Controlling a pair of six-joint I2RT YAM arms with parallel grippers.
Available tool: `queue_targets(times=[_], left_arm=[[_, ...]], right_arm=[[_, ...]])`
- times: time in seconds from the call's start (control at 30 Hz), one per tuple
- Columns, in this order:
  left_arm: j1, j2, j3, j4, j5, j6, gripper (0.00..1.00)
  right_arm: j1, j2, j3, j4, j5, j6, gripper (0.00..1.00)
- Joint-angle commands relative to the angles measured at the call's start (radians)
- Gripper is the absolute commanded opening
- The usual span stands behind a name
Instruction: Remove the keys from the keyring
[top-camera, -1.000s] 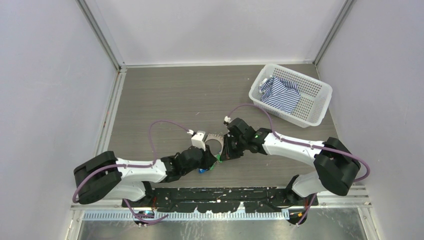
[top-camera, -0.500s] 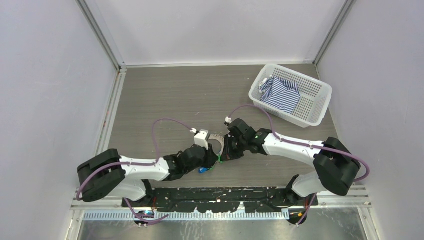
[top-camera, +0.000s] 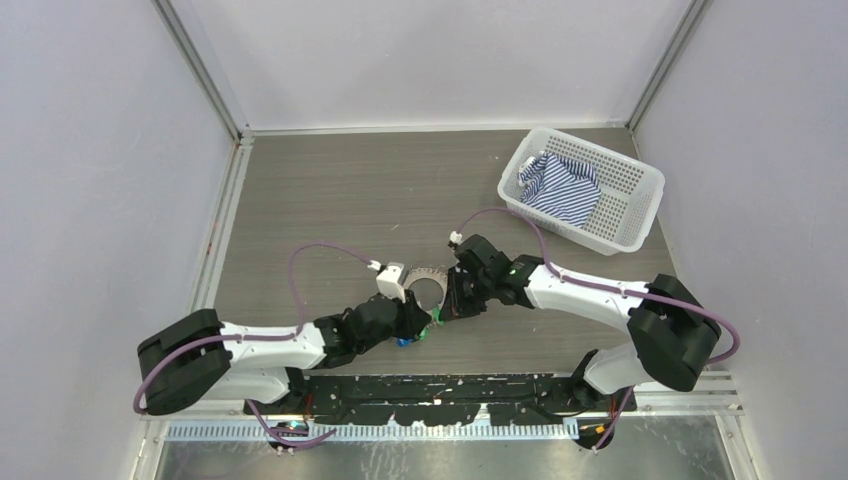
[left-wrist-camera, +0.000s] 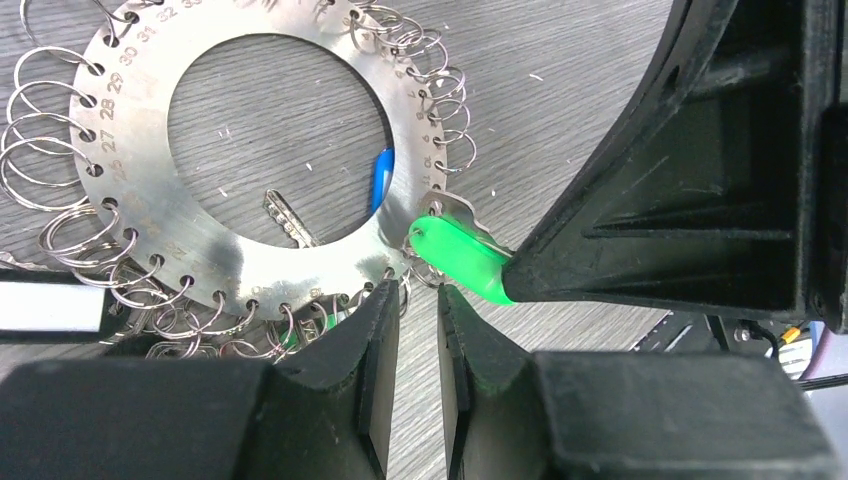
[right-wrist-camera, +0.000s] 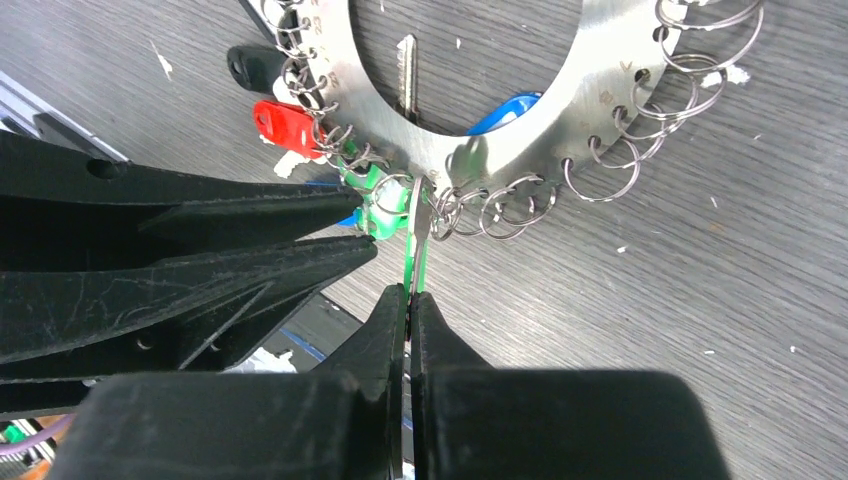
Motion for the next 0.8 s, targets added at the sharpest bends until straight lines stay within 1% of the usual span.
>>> queue_targets(times=[0.0,0.17,0.4,0.77], left_arm=[[-0.004,-0.051,-0.028,0.069,-0.038,0.003,0.23],[-0.004,-0.052,-0.047,0.107,-0.029,0.013,0.23],[-0.005,-0.034,-0.052,0.139,-0.043,0.031,0.23],[-0.004,0.082,-0.036,0.231,-0.045,0.029,0.22]], right_arm=[[-0.005,0.001,0.061,-0.008,-0.009,0.042,0.01],[-0.006,0.027,0.09,-0.038,0.012,0.077,0.01],[-0.005,0.052,0.086,-0.035,0.031,0.128,0.01],[-0.005,0.045,0.092,-0.038,0.039,0.151,0.01]])
